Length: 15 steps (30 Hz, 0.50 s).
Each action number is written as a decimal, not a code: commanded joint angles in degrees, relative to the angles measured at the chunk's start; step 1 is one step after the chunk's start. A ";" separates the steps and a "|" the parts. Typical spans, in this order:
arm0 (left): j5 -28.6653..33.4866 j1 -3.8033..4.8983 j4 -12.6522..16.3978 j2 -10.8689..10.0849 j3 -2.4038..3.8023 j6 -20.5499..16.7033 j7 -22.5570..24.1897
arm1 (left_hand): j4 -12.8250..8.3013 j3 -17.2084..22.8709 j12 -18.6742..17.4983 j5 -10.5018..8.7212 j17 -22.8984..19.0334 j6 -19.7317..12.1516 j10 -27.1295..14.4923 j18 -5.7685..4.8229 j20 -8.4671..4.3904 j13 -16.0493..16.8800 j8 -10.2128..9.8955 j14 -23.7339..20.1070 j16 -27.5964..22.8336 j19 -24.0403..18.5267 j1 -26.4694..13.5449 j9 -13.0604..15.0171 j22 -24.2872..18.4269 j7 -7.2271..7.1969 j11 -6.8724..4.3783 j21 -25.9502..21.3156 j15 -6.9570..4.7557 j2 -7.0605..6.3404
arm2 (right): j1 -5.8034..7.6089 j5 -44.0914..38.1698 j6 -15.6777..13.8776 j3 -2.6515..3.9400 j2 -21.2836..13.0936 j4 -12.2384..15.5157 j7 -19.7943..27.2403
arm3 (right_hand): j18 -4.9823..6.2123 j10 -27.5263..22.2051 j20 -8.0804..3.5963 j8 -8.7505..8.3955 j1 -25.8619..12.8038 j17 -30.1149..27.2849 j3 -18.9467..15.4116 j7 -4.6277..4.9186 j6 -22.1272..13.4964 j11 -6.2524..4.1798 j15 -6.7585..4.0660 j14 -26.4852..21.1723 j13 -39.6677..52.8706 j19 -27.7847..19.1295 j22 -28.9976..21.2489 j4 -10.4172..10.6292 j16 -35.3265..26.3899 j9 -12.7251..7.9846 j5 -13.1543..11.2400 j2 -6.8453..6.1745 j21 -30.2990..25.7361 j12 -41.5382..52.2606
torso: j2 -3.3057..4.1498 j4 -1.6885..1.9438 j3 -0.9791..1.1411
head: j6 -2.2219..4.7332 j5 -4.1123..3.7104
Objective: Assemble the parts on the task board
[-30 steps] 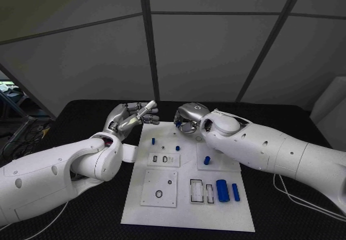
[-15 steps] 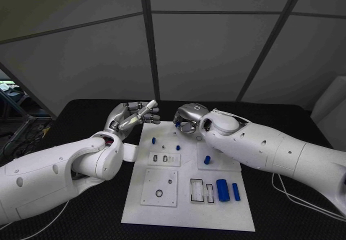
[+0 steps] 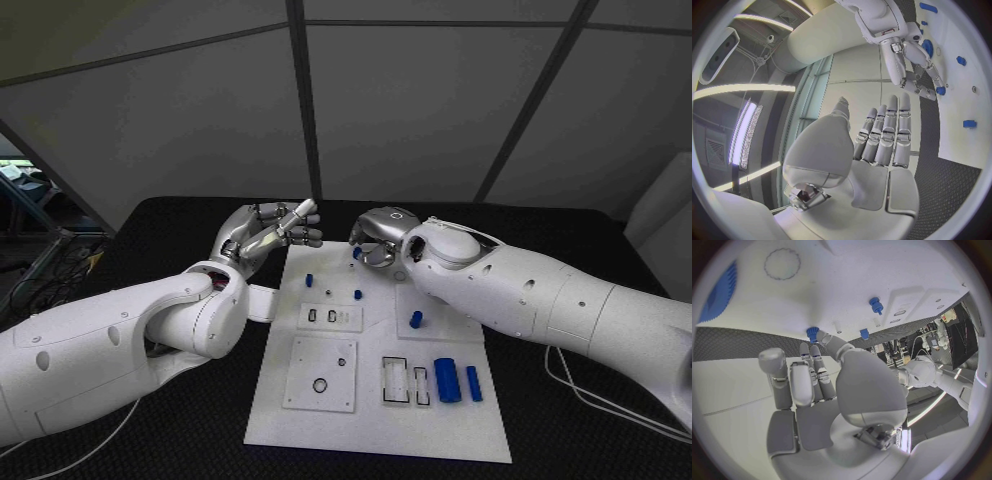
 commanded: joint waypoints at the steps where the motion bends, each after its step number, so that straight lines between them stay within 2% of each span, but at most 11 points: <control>1: -0.10 0.10 0.14 -0.11 0.06 0.75 0.11 | -0.03 -0.40 -0.23 -0.24 0.05 -0.26 -0.40 -0.93 -0.08 -0.05 -0.34 -0.43 -0.30 -0.32 -0.05 -0.07 0.08 -0.01 0.04 0.34 0.12 0.71 | 0.13 0.30 -0.26 0.04 -0.44 0.66 0.49 | 0.12 -0.34 0.00 0.06 0.17 -0.24 -0.04 -0.07 -0.42 -0.02 0.39 1.47 -0.09 -0.28 -0.09 0.36 -0.33 -0.01 -0.23 -0.59 -0.22 0.22 | -0.06 -0.04 0.01 | -0.05 0.00; 5: -0.10 0.10 0.20 -0.26 0.06 0.79 0.10 | -0.03 -0.40 -0.23 -0.24 0.05 -0.26 -0.40 -0.93 -0.08 -0.05 -0.34 -0.43 -0.30 -0.32 -0.05 -0.07 0.08 -0.01 0.04 0.34 0.12 0.71 | 0.11 1.11 -2.95 0.03 -2.01 2.59 1.00 | 0.14 0.02 0.00 0.20 0.11 -0.52 -0.26 -0.12 -0.10 -0.11 0.33 1.38 -0.09 -0.30 -0.20 0.67 -0.51 0.11 -0.14 -0.57 -0.32 0.69 | -0.06 -0.12 0.04 | -0.06 -0.02; 7: -0.10 0.10 0.19 -0.41 0.06 0.85 0.07 | -0.03 -0.40 -0.23 -0.24 0.05 -0.26 -0.40 -0.93 -0.08 -0.05 -0.34 -0.43 -0.30 -0.32 -0.05 -0.07 0.08 -0.01 0.04 0.34 0.12 0.71 | 0.10 2.08 -4.61 0.04 -3.78 4.70 1.35 | 0.17 0.51 -0.03 0.26 0.10 -0.63 -0.39 -0.13 0.15 -0.20 0.27 1.35 -0.05 -0.36 -0.37 0.87 -0.58 0.20 -0.05 -0.63 -0.44 1.12 | -0.12 -0.20 0.12 | 0.03 -0.14; 9: -0.10 0.10 0.09 -0.65 0.06 0.92 0.04 | -0.04 -0.41 -0.27 -0.24 0.07 -0.27 -0.44 -0.92 -0.06 -0.05 -0.37 -0.44 -0.33 -0.36 -0.04 -0.06 0.09 -0.01 0.05 0.35 0.13 0.74 | 0.10 4.26 -6.34 0.05 -6.84 8.10 1.62 | 0.16 1.69 -0.12 0.36 -0.07 -0.76 -0.56 -0.07 0.65 -0.34 0.16 1.34 0.04 -0.24 -0.34 1.33 -0.67 0.36 0.14 -0.71 -0.46 1.92 | -0.26 -0.38 0.16 | 0.10 -0.12; 10: -0.10 0.10 0.04 -0.75 0.05 0.97 0.03 | -0.04 -0.41 -0.27 -0.24 0.07 -0.27 -0.44 -0.92 -0.06 -0.05 -0.37 -0.44 -0.33 -0.36 -0.04 -0.06 0.09 -0.01 0.05 0.35 0.13 0.74 | 0.09 5.20 -6.73 0.05 -8.23 9.56 1.61 | 0.14 2.08 -0.14 0.35 -0.21 -0.78 -0.66 -0.01 0.75 -0.37 0.13 1.35 0.07 -0.18 -0.30 1.51 -0.67 0.39 0.19 -0.82 -0.45 2.17 | -0.24 -0.37 0.10 | 0.27 -0.36; 12: -0.10 0.10 -0.07 -0.91 0.05 1.06 0.03 | -0.04 -0.41 -0.28 -0.24 0.07 -0.27 -0.45 -0.92 -0.06 -0.05 -0.37 -0.44 -0.34 -0.37 -0.04 -0.06 0.09 -0.02 0.05 0.35 0.13 0.75 | 0.10 7.24 -7.14 0.06 -10.93 12.29 1.36 | 0.11 3.36 -0.21 0.29 -0.95 -0.74 -1.30 0.05 0.90 -0.52 0.03 1.40 0.23 -0.05 -0.24 2.14 -0.64 0.47 0.80 -1.45 -0.45 2.93 | -0.37 -0.66 0.17 | 0.78 -0.36; 15: -0.10 0.10 -0.29 -1.07 0.05 1.11 0.04 | -0.04 -0.41 -0.28 -0.24 0.08 -0.26 -0.44 -0.92 -0.06 -0.05 -0.37 -0.43 -0.34 -0.37 -0.04 -0.06 0.09 -0.03 0.05 0.36 0.13 0.75 | 0.11 9.98 -7.18 0.12 -14.77 15.99 0.70 | -0.06 5.66 -0.30 -0.14 -2.16 0.37 -3.02 0.52 -0.48 -0.62 -0.05 1.71 0.70 0.59 0.53 3.03 0.03 0.22 1.69 -3.01 -0.11 4.24 | -0.51 -1.02 0.29 | 0.71 -0.17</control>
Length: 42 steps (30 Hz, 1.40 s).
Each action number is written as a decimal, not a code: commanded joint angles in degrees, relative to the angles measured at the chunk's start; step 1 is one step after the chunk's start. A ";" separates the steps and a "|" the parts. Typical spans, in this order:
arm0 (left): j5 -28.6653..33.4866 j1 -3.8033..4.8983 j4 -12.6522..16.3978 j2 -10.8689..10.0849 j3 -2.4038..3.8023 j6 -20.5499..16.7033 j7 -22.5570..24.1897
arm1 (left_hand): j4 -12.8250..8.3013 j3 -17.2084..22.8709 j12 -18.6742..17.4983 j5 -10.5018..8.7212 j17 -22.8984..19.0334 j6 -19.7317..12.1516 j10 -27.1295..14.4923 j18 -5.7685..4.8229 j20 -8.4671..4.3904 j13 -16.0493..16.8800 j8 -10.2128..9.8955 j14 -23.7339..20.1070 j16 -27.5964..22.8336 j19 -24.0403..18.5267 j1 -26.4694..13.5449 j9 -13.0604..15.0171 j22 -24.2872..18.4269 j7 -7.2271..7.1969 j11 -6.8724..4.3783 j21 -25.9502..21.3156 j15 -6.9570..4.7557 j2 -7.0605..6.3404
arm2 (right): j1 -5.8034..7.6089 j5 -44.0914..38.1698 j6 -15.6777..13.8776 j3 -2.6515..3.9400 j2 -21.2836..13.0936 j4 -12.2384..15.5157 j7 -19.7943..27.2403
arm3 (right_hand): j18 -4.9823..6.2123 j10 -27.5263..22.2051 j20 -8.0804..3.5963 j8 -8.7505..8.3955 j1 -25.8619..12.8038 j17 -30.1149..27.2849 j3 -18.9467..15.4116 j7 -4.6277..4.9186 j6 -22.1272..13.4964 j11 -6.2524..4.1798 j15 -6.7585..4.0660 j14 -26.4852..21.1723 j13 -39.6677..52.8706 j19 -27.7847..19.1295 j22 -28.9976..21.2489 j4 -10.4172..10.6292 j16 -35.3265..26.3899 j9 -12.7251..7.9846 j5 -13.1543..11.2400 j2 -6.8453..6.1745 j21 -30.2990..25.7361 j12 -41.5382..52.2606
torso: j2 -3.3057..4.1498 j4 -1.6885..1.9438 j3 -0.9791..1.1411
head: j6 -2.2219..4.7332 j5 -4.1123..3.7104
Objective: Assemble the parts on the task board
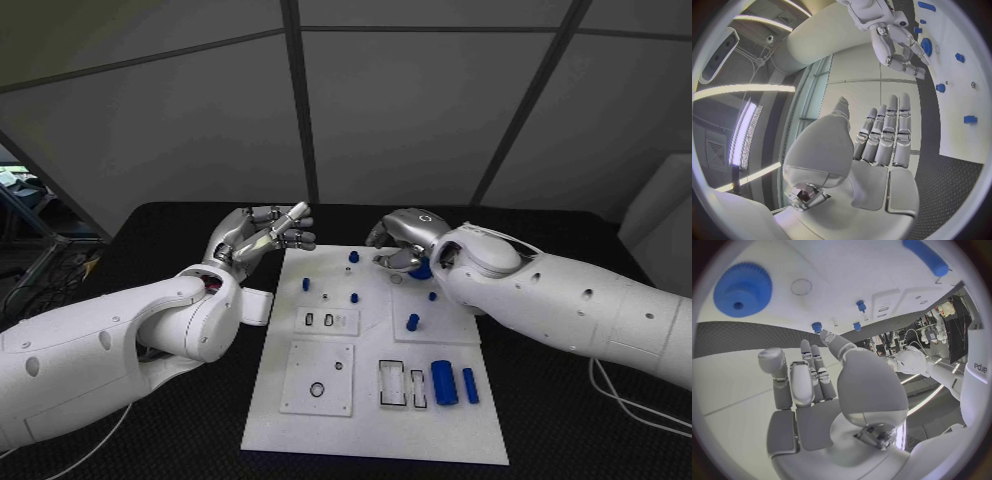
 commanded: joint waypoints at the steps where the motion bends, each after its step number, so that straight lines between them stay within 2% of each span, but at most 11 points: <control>1: -0.10 0.09 -0.19 -0.10 0.05 0.91 0.17 | -0.05 -0.41 -0.28 -0.24 0.09 -0.26 -0.43 -0.92 -0.05 -0.05 -0.37 -0.42 -0.35 -0.38 -0.03 -0.06 0.09 -0.04 0.04 0.36 0.13 0.76 | 0.14 6.66 -2.76 0.40 -2.95 3.21 -0.46 | -0.13 2.32 -0.32 -0.17 -0.48 1.32 -1.52 0.31 -1.66 -0.23 -0.12 1.85 0.56 0.84 0.94 0.74 0.66 -0.34 0.37 -1.47 0.29 1.31 | -0.29 -0.65 0.19 | 0.04 0.14; 3: -0.10 0.09 -0.35 -0.12 0.05 1.00 0.15 | -0.06 -0.42 -0.27 -0.23 0.12 -0.21 -0.39 -0.91 -0.05 -0.03 -0.36 -0.39 -0.35 -0.40 -0.02 -0.05 0.10 -0.08 0.02 0.38 0.12 0.79 | 0.14 8.87 -1.68 1.15 -5.08 4.85 -1.34 | -0.31 5.51 -0.52 -0.18 -0.78 2.67 -2.80 0.17 -3.15 -0.72 -0.47 2.18 1.54 1.61 1.98 1.40 1.48 -0.61 0.34 -2.00 0.82 3.16 | -0.39 -0.94 0.30 | -0.11 0.09; 6: -0.10 0.08 -0.47 -0.08 0.04 1.26 0.06 | -0.07 -0.44 -0.25 -0.23 0.18 -0.12 -0.28 -0.89 -0.04 -0.01 -0.34 -0.30 -0.36 -0.45 0.00 -0.02 0.12 -0.14 -0.02 0.41 0.09 0.84 | 0.15 11.98 0.14 1.76 -7.59 6.33 -2.81 | -0.86 10.24 -1.20 -0.04 -0.50 5.68 -5.19 -0.40 -4.21 -1.73 -1.26 2.87 3.90 3.58 4.97 2.28 3.29 -0.72 0.50 -2.72 2.43 6.66 | -0.44 -1.10 0.43 | -0.27 -0.03; 10: -0.10 0.07 -0.58 -0.04 0.04 1.38 -0.02 | -0.08 -0.45 -0.24 -0.23 0.21 -0.07 -0.23 -0.88 -0.04 0.00 -0.33 -0.26 -0.37 -0.47 0.01 -0.01 0.13 -0.16 -0.04 0.44 0.08 0.87 | 0.17 14.07 3.26 2.20 -9.64 6.53 -5.04 | -1.28 11.93 -2.11 0.41 1.21 7.83 -10.21 -1.13 -4.78 -2.62 -2.05 3.22 10.06 4.91 6.97 4.39 4.67 -0.48 1.29 -2.88 3.56 13.22 | -0.40 -1.09 0.44 | -0.23 -0.13; 12: -0.10 0.07 -0.65 0.00 0.04 1.38 -0.02 | -0.08 -0.45 -0.24 -0.23 0.21 -0.07 -0.23 -0.88 -0.04 0.00 -0.33 -0.26 -0.37 -0.47 0.01 -0.01 0.13 -0.16 -0.04 0.44 0.08 0.87 | 0.18 14.54 4.65 2.30 -10.21 6.33 -5.94 | -1.61 8.51 -2.36 0.64 3.58 10.08 -13.52 -1.42 -4.97 -2.92 -2.24 3.57 18.03 5.88 8.70 6.32 6.01 -0.08 1.94 -2.27 4.52 20.95 | -0.36 -0.99 0.41 | -0.22 -0.21; 14: -0.10 0.06 -0.71 0.06 0.04 1.39 -0.01 | -0.10 -0.46 -0.22 -0.23 0.24 -0.01 -0.16 -0.87 -0.04 0.02 -0.32 -0.21 -0.37 -0.48 0.03 0.00 0.15 -0.19 -0.07 0.46 0.05 0.90 | 0.19 14.70 6.11 2.38 -10.63 6.13 -6.83 | -1.97 7.50 -2.15 0.74 4.48 12.38 -15.36 -1.28 -5.22 -2.75 -1.95 3.93 26.96 6.69 10.36 8.11 7.21 0.23 1.89 -2.24 5.39 29.89 | -0.30 -0.96 0.41 | -0.20 -0.25; 16: -0.10 0.05 -0.80 0.11 0.03 1.39 -0.01 | -0.10 -0.46 -0.22 -0.23 0.24 -0.01 -0.16 -0.87 -0.04 0.02 -0.32 -0.21 -0.37 -0.48 0.03 0.00 0.15 -0.19 -0.07 0.46 0.05 0.90 | 0.19 14.66 7.13 2.42 -10.77 5.95 -7.41 | -2.23 6.71 -1.90 0.91 6.04 14.73 -16.93 -1.30 -5.52 -2.49 -1.34 4.29 41.45 7.37 11.87 10.29 8.44 0.69 2.09 -2.29 6.25 43.41 | -0.25 -0.96 0.45 | -0.27 -0.19; 17: -0.10 0.04 -0.86 0.14 0.03 1.39 -0.01 | -0.10 -0.46 -0.22 -0.23 0.24 -0.01 -0.16 -0.87 -0.04 0.02 -0.32 -0.21 -0.37 -0.48 0.03 0.00 0.15 -0.19 -0.07 0.46 0.05 0.90 | 0.19 14.60 7.92 2.43 -10.74 5.70 -7.80 | -2.35 8.27 -1.66 0.98 6.16 16.19 -17.37 -0.79 -5.64 -2.22 -1.53 4.54 47.40 7.77 12.72 11.49 9.12 0.88 2.07 -1.98 6.70 49.06 | -0.21 -0.95 0.45 | -0.39 -0.25; 20: -0.10 0.04 -0.94 0.19 0.03 1.38 -0.01 | -0.10 -0.46 -0.22 -0.23 0.24 -0.01 -0.16 -0.87 -0.04 0.02 -0.32 -0.21 -0.37 -0.48 0.03 0.00 0.15 -0.19 -0.07 0.46 0.05 0.90 | 0.19 14.23 9.36 2.45 -10.48 5.16 -8.49 | -2.57 9.64 -1.33 1.13 7.21 18.28 -17.98 -0.71 -5.89 -1.80 -1.15 4.90 55.47 8.37 14.06 13.23 10.10 1.28 2.14 -1.85 7.46 56.40 | -0.20 -0.97 0.35 | -0.60 -0.21; 24: -0.10 0.03 -1.03 0.31 0.03 1.43 0.01 | -0.10 -0.46 -0.22 -0.23 0.24 -0.01 -0.16 -0.87 -0.04 0.02 -0.32 -0.21 -0.37 -0.48 0.03 0.00 0.15 -0.19 -0.07 0.46 0.05 0.90 | 0.18 13.26 11.37 2.47 -9.67 4.05 -9.30 | -3.04 15.39 -0.98 1.42 7.87 22.27 -18.73 -0.25 -6.01 -1.45 -0.79 5.68 67.24 9.81 16.92 14.73 11.77 1.75 2.54 -1.90 8.98 67.40 | -0.25 -0.87 0.35 | -0.69 -0.35; 42: -0.10 0.02 -1.22 0.60 0.03 1.49 -0.04 | -0.12 -0.47 -0.22 -0.23 0.28 0.04 -0.11 -0.85 -0.04 0.02 -0.32 -0.18 -0.39 -0.51 0.06 0.01 0.16 -0.22 -0.09 0.49 0.04 0.93 | 0.14 12.62 13.52 2.46 -5.82 -0.10 -10.15 | -3.20 17.92 -0.66 1.97 8.75 23.13 -18.62 -0.08 -5.69 -1.24 -0.51 5.85 72.81 10.20 18.05 15.41 12.10 2.37 3.94 -0.62 9.64 72.39 | -0.25 -0.89 0.35 | -1.47 -0.44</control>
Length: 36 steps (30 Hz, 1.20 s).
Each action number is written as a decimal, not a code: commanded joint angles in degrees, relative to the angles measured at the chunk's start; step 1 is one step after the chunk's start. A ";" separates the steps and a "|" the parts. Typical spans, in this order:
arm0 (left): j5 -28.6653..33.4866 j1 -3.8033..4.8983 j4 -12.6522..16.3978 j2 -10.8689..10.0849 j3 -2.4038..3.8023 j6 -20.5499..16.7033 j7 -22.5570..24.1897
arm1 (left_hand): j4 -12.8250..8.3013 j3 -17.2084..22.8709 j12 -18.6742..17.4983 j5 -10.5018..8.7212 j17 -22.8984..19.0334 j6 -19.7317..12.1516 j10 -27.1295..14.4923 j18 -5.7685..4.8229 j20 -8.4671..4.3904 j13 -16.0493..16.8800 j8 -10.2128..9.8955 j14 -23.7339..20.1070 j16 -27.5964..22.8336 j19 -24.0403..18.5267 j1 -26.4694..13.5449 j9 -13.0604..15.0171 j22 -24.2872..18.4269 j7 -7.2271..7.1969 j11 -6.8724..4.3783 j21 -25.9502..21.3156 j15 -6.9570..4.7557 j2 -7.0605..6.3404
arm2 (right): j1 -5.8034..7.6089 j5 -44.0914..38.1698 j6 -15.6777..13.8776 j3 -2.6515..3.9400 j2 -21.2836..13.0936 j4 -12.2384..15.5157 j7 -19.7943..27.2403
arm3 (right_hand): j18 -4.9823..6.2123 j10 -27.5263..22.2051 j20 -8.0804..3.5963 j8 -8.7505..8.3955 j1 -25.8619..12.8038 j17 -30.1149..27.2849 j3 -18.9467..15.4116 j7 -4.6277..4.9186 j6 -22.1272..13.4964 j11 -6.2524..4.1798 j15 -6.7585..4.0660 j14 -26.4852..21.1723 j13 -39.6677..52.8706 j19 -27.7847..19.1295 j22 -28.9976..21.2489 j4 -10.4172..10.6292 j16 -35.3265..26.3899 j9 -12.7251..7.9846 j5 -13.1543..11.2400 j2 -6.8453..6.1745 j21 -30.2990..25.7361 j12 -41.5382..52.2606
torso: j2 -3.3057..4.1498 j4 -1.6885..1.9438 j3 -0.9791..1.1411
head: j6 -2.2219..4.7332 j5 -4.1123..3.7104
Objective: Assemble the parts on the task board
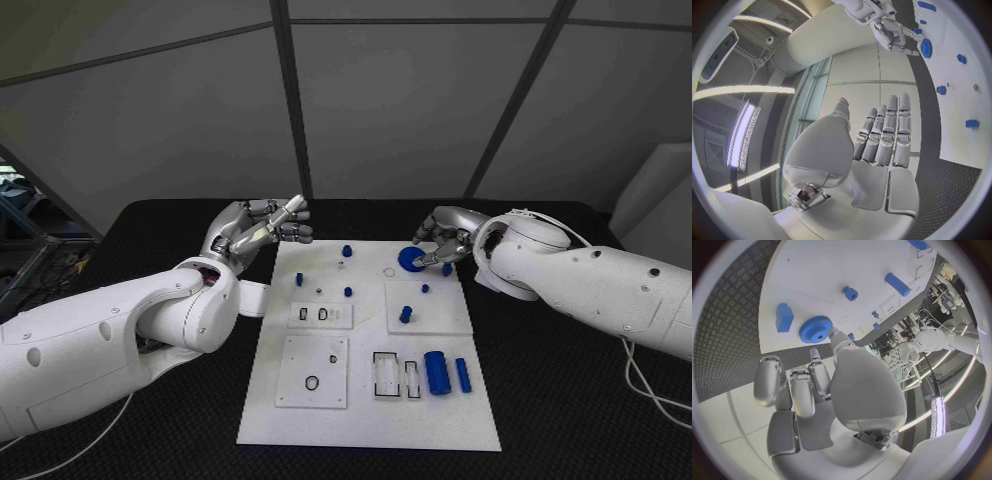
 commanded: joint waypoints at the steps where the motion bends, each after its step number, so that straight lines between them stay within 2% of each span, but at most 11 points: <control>1: -0.10 0.07 0.01 0.08 0.05 0.73 0.22 | 0.03 -0.31 -0.22 -0.23 0.06 0.03 -0.11 -0.85 -0.04 0.01 -0.32 -0.18 -0.39 -0.51 0.08 0.01 0.08 -0.22 -0.09 0.26 0.04 0.47 | 0.10 -0.42 1.56 0.05 0.35 -0.42 -0.54 | -0.49 0.26 0.03 0.45 0.60 14.53 0.36 0.11 0.26 0.07 0.52 5.84 2.82 0.46 0.07 0.09 0.25 0.14 0.34 0.46 0.34 0.17 | -0.06 -0.02 0.00 | -0.13 -0.24; 3: -0.10 0.07 0.00 0.07 0.06 0.72 0.20 | 0.03 -0.31 -0.22 -0.23 0.06 0.03 -0.11 -0.85 -0.04 0.01 -0.32 -0.18 -0.39 -0.51 0.08 0.01 0.08 -0.22 -0.09 0.26 0.04 0.47 | 0.09 -0.43 1.75 0.04 0.73 -0.89 -0.56 | -0.49 0.29 0.03 0.51 0.69 14.57 0.43 0.10 0.34 0.06 0.51 5.85 2.91 0.49 0.13 0.02 0.27 0.18 0.38 0.58 0.37 0.24 | -0.06 -0.10 0.01 | -0.17 -0.15; 6: -0.10 0.07 0.00 0.09 0.06 0.73 0.19 | 0.03 -0.31 -0.22 -0.23 0.06 0.03 -0.11 -0.85 -0.04 0.01 -0.32 -0.18 -0.39 -0.51 0.08 0.01 0.08 -0.22 -0.09 0.26 0.04 0.47 | 0.08 -0.47 1.93 0.04 1.05 -1.13 -0.45 | -0.50 0.25 0.03 0.55 0.74 14.55 0.48 0.09 0.42 0.05 0.50 5.85 2.90 0.49 0.14 -0.01 0.26 0.21 0.40 0.68 0.37 0.22 | -0.02 -0.02 0.02 | -0.39 -0.21; 11: -0.10 0.07 -0.04 0.13 0.06 0.71 0.18 | 0.03 -0.31 -0.22 -0.23 0.06 0.03 -0.11 -0.85 -0.04 0.01 -0.32 -0.18 -0.39 -0.51 0.08 0.01 0.08 -0.22 -0.09 0.26 0.04 0.47 | 0.04 -0.62 2.34 0.01 1.68 -1.52 -0.28 | -0.49 0.23 0.01 0.70 0.87 14.53 0.65 0.02 0.66 0.00 0.48 5.84 2.98 0.46 0.13 -0.12 0.25 0.29 0.45 1.00 0.38 0.27 | -0.04 -0.04 0.03 | -0.24 -0.01; 20: -0.10 0.07 -0.14 0.10 0.06 0.67 0.12 | -0.01 -0.32 -0.24 -0.22 0.10 0.07 -0.09 -0.83 -0.03 0.01 -0.33 -0.15 -0.43 -0.55 0.14 0.01 0.10 -0.25 -0.11 0.30 0.03 0.52 | -0.07 -1.41 3.18 0.00 2.10 -2.03 -0.30 | -0.49 0.37 -0.09 1.25 1.48 14.64 1.18 -0.17 1.70 -0.19 0.33 5.86 3.39 0.44 0.22 -0.78 0.29 0.59 0.64 1.69 0.44 0.56 | -0.02 -0.07 0.05 | -0.49 -0.04; 36: -0.10 0.06 -0.39 0.26 0.06 0.60 0.04 | -0.04 -0.32 -0.26 -0.22 0.12 0.07 -0.09 -0.83 -0.03 0.01 -0.35 -0.14 -0.46 -0.57 0.17 0.01 0.11 -0.26 -0.11 0.32 0.02 0.55 | -0.29 -4.07 3.65 -0.01 2.17 -2.96 0.48 | -0.66 0.49 -0.30 1.43 3.05 15.06 2.96 -0.27 2.66 -0.36 0.15 5.96 3.81 0.86 1.11 -2.66 0.45 0.73 3.07 2.46 0.87 0.74 | -0.02 -0.06 0.11 | -0.87 0.00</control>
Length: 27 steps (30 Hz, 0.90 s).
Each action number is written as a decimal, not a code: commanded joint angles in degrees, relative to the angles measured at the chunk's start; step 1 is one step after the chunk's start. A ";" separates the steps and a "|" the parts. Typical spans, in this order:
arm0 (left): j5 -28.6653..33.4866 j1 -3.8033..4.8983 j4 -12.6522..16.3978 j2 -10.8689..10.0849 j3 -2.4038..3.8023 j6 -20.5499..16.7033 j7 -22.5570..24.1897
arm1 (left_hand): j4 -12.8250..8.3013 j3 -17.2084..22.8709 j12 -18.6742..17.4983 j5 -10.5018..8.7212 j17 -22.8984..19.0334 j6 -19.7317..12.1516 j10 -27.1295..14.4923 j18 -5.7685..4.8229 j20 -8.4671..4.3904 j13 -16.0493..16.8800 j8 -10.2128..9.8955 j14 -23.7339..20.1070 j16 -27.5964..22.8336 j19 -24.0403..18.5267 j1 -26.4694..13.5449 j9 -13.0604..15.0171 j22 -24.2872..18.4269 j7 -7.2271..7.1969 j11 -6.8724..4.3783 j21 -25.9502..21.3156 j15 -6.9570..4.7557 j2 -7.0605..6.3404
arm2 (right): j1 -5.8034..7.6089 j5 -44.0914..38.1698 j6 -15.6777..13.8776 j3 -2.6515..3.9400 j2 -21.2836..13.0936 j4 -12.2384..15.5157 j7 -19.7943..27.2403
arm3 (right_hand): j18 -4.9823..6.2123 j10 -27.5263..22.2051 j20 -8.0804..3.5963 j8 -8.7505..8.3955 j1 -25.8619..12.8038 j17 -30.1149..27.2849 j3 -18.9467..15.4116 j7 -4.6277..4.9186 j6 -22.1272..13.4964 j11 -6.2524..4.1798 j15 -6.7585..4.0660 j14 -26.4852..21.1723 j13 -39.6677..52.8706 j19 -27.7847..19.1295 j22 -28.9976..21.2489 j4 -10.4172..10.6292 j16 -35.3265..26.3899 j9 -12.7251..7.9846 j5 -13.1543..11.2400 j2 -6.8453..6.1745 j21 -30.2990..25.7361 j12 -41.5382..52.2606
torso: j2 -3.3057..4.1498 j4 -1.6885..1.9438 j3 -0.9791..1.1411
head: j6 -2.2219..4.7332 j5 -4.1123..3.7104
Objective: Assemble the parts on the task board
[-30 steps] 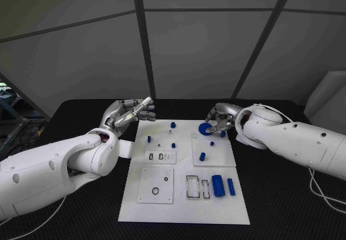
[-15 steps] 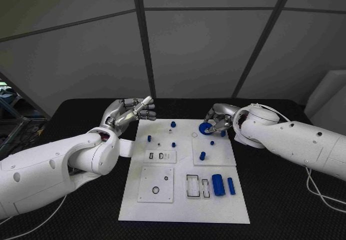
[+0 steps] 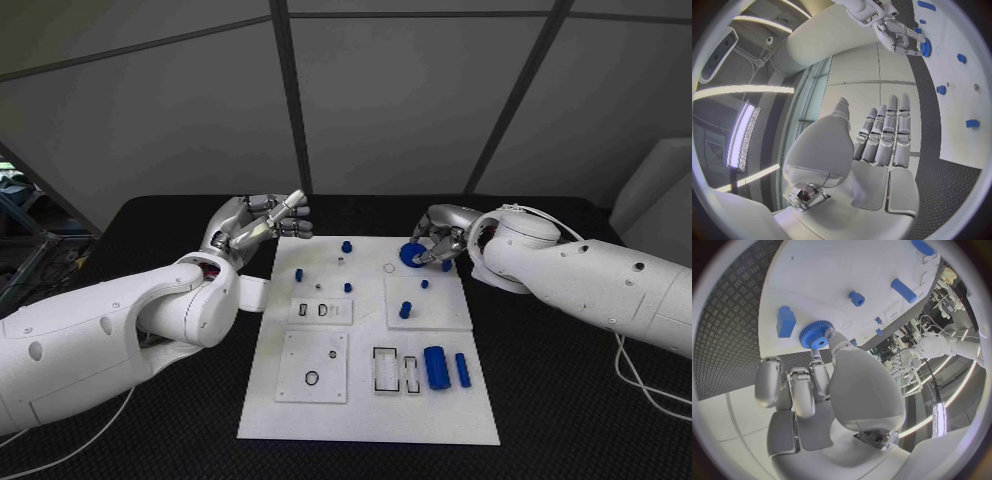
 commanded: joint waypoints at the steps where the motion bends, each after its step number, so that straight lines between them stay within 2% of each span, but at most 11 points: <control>1: -0.10 0.06 -0.03 0.08 0.05 0.56 0.12 | -0.04 -0.32 -0.26 -0.22 0.08 0.07 -0.09 -0.83 0.18 0.00 -0.35 -0.14 -0.23 -0.36 0.17 0.01 0.05 -0.26 -0.11 0.33 0.02 0.55 | -0.15 -1.61 0.91 -0.10 -0.05 -0.14 0.57 | -0.68 0.30 0.11 0.18 0.80 15.08 0.48 -0.04 0.50 -0.15 0.16 5.96 3.86 0.47 0.19 -0.46 0.25 0.04 0.37 0.08 0.41 0.26 | -0.01 -0.01 -0.01 | -0.10 -0.06; 7: -0.10 0.06 -0.05 0.12 0.05 0.61 0.07 | -0.04 -0.32 -0.26 -0.22 0.08 0.07 -0.09 -0.83 0.18 0.00 -0.35 -0.14 -0.23 -0.36 0.17 0.01 0.05 -0.26 -0.11 0.33 0.02 0.55 | -0.21 -2.91 -0.79 -0.10 -0.09 0.45 2.15 | -0.77 1.05 -0.06 1.14 1.85 15.08 2.76 -0.48 2.92 -0.54 -0.11 5.96 4.74 0.73 0.72 -1.51 0.25 0.40 0.06 1.16 0.68 0.97 | -0.02 -0.04 -0.02 | 0.02 -0.15; 12: -0.10 0.06 0.00 0.09 0.05 0.63 0.06 | -0.04 -0.32 -0.26 -0.22 0.08 0.07 -0.09 -0.83 0.18 0.00 -0.35 -0.14 -0.23 -0.36 0.17 0.01 0.05 -0.26 -0.11 0.33 0.02 0.55 | -0.33 -4.11 -3.68 -0.09 -0.33 1.76 3.50 | -0.88 1.70 -0.45 1.75 1.75 15.08 4.49 -1.18 4.94 -1.15 -0.60 5.96 5.39 1.08 1.36 -1.93 0.25 0.61 1.45 1.57 0.99 1.50 | -0.01 0.00 -0.03 | 0.15 -0.11; 20: -0.10 0.06 0.04 0.03 0.05 0.77 -0.02 | -0.07 -0.32 -0.29 -0.22 0.11 0.07 -0.10 -0.83 0.19 0.00 -0.38 -0.14 -0.27 -0.39 0.21 0.01 0.07 -0.28 -0.12 0.36 0.02 0.60 | -0.36 -6.44 -11.12 -0.07 -1.53 6.62 3.94 | -0.99 1.90 -0.74 1.46 1.17 15.08 5.80 -1.34 5.29 -1.32 -0.82 5.96 5.62 1.36 1.86 -2.19 0.25 0.46 2.74 1.30 1.22 1.62 | -0.06 0.07 -0.11 | 0.63 0.00; 27: -0.10 0.06 0.02 0.02 0.05 0.77 -0.05 | -0.07 -0.32 -0.29 -0.22 0.11 0.07 -0.10 -0.83 0.19 0.00 -0.38 -0.14 -0.27 -0.39 0.21 0.01 0.07 -0.28 -0.12 0.36 0.02 0.60 | -0.33 -9.43 -14.31 -0.05 -0.99 10.16 2.92 | -1.07 2.05 -0.80 1.28 0.85 15.08 6.32 -1.34 5.39 -1.34 -0.86 5.96 5.78 1.58 2.24 -2.35 0.25 0.38 2.97 0.99 1.40 1.73 | 0.01 0.05 -0.05 | 0.77 0.36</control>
